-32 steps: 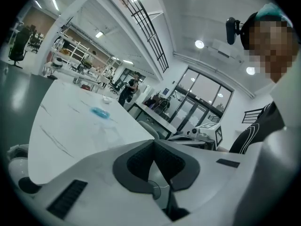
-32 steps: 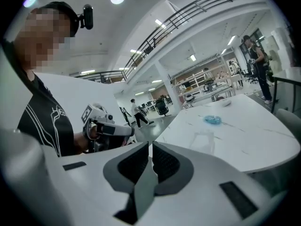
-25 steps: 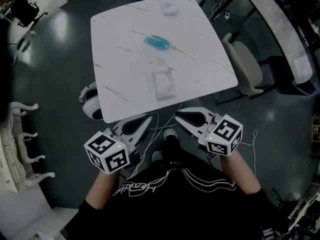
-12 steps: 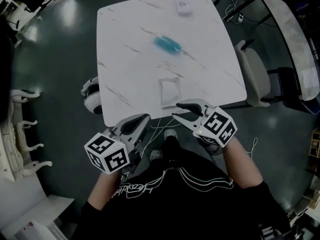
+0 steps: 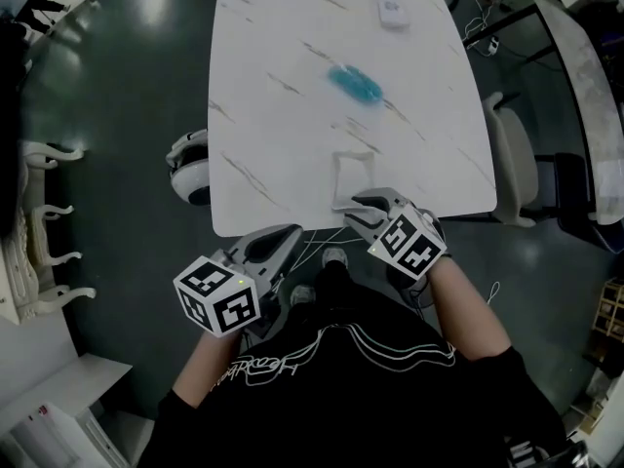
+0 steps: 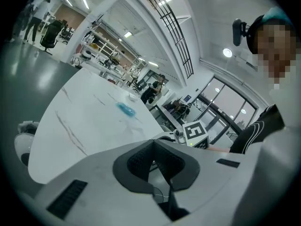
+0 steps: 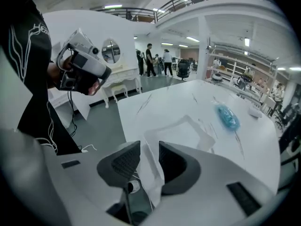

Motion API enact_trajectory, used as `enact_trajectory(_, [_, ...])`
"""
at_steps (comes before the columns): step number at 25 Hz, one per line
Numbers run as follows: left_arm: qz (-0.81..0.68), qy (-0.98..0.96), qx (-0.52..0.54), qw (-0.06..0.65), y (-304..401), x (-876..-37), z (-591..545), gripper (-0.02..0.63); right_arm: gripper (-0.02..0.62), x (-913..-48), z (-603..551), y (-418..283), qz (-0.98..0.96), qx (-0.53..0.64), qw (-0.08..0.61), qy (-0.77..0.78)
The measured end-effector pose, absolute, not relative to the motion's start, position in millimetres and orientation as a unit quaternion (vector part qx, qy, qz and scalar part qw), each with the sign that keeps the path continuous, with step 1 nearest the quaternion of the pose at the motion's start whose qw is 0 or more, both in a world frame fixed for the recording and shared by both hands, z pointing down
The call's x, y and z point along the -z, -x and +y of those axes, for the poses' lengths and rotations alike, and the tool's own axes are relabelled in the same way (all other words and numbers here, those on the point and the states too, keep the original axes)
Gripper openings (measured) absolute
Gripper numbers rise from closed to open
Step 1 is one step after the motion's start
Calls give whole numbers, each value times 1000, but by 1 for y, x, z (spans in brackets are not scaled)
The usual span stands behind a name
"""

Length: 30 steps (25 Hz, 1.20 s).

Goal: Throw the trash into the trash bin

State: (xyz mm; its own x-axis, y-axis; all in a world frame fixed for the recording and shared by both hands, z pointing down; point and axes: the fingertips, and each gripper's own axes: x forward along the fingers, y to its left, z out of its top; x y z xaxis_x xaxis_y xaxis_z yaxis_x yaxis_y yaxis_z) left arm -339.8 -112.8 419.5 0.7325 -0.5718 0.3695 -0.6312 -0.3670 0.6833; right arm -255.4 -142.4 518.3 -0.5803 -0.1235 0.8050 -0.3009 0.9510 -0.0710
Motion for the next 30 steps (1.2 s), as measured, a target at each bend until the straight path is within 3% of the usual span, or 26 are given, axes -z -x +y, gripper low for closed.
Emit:
enact_trajectory(9, [-380, -804, -3, 458, 358, -423, -97, 6, 78, -546, -140, 254, -855, -25, 508, -102])
enact_trajectory(25, [-429, -781, -1, 454, 400, -419, -53, 6, 37, -551, -147, 255, -844, 13, 520, -129])
enact_trajectory(30, [-437, -783, -1, 442, 412, -409, -42, 6, 33, -518, -152, 268, -858, 33, 484, -171])
